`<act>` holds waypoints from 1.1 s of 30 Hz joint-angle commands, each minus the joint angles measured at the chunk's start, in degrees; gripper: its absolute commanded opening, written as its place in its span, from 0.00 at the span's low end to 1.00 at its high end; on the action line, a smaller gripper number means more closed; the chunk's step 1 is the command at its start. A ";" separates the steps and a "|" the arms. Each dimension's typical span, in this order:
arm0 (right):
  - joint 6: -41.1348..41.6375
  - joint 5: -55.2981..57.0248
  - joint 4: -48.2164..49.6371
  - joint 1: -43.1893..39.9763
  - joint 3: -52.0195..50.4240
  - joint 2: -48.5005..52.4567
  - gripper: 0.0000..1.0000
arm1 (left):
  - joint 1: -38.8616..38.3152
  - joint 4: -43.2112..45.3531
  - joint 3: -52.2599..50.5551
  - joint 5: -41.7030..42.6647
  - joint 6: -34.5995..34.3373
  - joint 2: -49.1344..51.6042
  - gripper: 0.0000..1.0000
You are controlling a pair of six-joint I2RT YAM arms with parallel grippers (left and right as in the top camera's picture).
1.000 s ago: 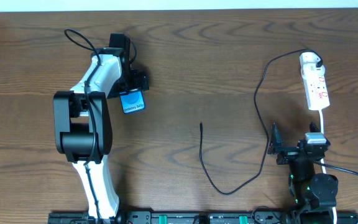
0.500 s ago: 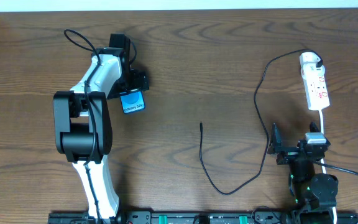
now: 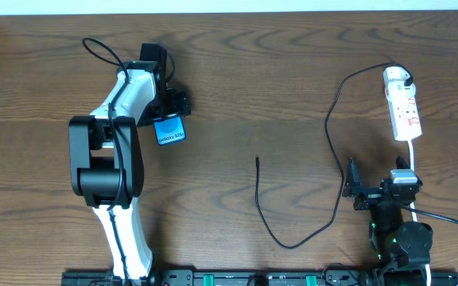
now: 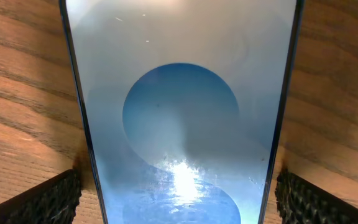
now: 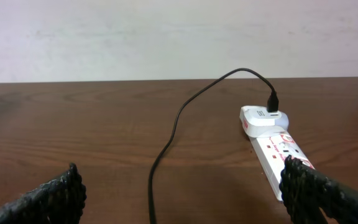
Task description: Plug charger to phone and switch on socket
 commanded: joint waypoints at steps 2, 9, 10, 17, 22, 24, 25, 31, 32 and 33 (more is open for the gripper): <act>0.55 0.44 -0.20 0.50 -0.07 -0.33 0.99 | 0.24 -0.28 -0.66 -0.09 -0.33 3.78 0.99; 0.55 0.44 -0.22 0.50 -0.07 -0.33 0.99 | 0.24 -0.13 -0.66 -0.09 -0.33 3.96 0.99; 0.55 0.44 -0.22 0.50 -0.07 -0.33 0.99 | 0.24 -0.11 -0.66 -0.09 -0.33 3.98 0.99; 0.55 0.44 -0.22 0.50 -0.07 -0.33 0.99 | 0.31 0.11 -0.57 2.73 -0.59 3.96 0.99; 0.55 0.44 -0.22 0.50 -0.07 -0.33 0.99 | 0.74 0.09 -0.50 4.04 -2.03 3.98 1.00; 0.55 0.44 -0.22 0.50 -0.07 -0.33 0.99 | 0.85 0.02 -0.35 4.04 -2.03 3.96 1.00; 0.55 0.44 -0.22 0.50 -0.07 -0.33 0.99 | 0.90 -0.20 -0.15 4.02 -2.01 3.96 1.00; 0.55 0.44 -0.20 0.50 -0.07 -0.33 0.99 | 0.90 -0.57 0.33 3.91 -2.01 3.96 1.00; 0.55 0.44 -0.22 0.50 -0.07 -0.33 0.99 | 0.90 -0.61 0.33 3.72 -2.01 3.98 1.00; 0.55 0.44 -0.22 0.50 -0.07 -0.33 0.99 | 0.90 -0.79 0.33 3.54 -2.01 3.96 1.00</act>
